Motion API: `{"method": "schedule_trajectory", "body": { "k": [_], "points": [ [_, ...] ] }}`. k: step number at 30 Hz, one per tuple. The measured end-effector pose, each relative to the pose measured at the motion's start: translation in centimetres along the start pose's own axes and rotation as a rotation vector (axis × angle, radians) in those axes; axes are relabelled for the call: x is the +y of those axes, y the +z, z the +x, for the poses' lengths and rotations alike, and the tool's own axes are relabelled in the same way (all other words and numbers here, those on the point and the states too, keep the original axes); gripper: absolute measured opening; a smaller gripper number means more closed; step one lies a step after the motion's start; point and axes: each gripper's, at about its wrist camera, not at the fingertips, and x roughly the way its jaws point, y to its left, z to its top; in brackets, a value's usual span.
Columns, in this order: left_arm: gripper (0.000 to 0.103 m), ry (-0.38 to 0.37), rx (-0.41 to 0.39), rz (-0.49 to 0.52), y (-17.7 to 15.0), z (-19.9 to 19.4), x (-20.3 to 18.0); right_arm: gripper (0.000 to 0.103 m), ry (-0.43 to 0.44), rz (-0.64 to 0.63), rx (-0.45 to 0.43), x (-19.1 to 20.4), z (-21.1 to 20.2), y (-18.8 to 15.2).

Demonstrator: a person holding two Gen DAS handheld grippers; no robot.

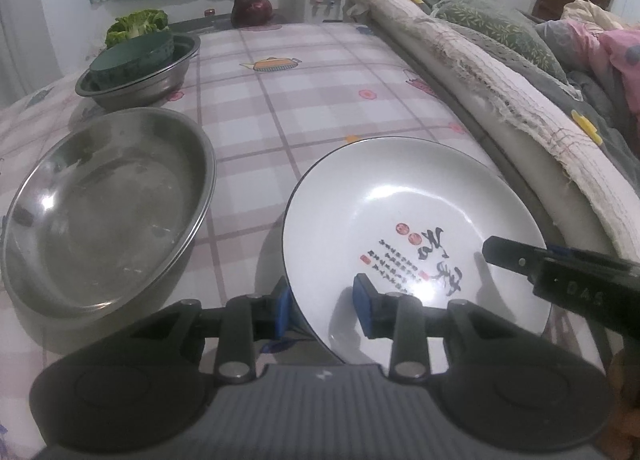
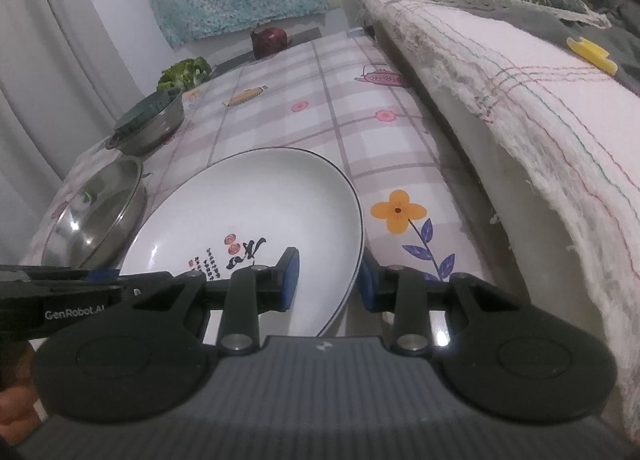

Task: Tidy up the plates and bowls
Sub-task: 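Lift the white printed plate with both tools holding opposite rims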

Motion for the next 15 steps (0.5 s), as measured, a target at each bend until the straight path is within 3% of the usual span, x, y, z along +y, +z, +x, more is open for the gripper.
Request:
{"method": "schedule_trajectory", "body": {
  "k": [15],
  "points": [
    [0.034, -0.004, 0.003, -0.003, 0.12, 0.08, 0.1, 0.035, -0.012, -0.01, 0.005, 0.4, 0.17, 0.23]
  ]
}}
